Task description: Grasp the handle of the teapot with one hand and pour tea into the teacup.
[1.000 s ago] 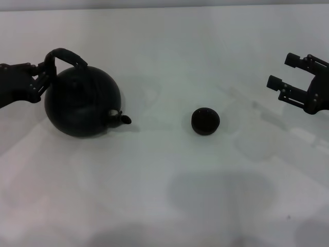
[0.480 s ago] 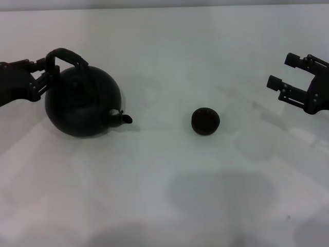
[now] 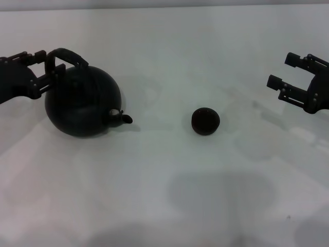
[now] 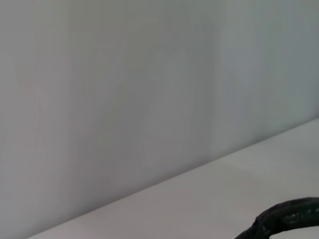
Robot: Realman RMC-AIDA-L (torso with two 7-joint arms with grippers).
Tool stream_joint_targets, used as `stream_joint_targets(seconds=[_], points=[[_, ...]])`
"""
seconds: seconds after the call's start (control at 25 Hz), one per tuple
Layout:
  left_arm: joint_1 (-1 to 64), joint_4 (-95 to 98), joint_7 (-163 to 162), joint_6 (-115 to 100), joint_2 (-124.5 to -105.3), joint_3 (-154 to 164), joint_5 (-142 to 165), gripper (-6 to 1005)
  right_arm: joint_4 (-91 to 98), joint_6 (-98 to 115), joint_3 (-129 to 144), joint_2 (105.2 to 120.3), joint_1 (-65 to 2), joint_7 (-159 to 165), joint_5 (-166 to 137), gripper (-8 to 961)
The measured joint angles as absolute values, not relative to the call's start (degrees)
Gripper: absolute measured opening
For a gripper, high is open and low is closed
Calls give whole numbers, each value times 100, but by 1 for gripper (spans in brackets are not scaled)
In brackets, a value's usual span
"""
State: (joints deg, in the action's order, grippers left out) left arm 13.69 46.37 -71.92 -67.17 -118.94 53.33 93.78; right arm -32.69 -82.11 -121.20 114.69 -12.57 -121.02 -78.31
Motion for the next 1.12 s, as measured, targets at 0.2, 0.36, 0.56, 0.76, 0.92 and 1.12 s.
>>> stream_joint_targets(seconds=[0.2,0.36,0.56,0.76,0.92,1.12], points=[[1307,4651,-7049,-6909,-11893,5296,9341,616,-3269,-8208,-12123,11469,-1263,-12092,-7830,765],[1127,4806,-7024,-6960,-11895,5286,9249,681,-3269,-8208,-12134,11469,-1265,-12075,-7827,765],[764,5051,-6876,-7021,-11898,5284,8887,698,-3276,-8208,-12148,11468,-1266,-12057,-7828,765],[292,5295,-6596,-7195,-11892,5281,8393,695,-3285,-8222,-12159,11457,-1275,-12060,-7829,765],[-82,5288,-6187,-7483,-11893,5282,7800,692,-3298,-8245,-12214,11447,-1239,-12095,-7801,765],[-379,4470,-5260,-7865,-11889,5218,6570,689,-3276,-8229,-12347,11448,-1198,-12335,-7779,765]])
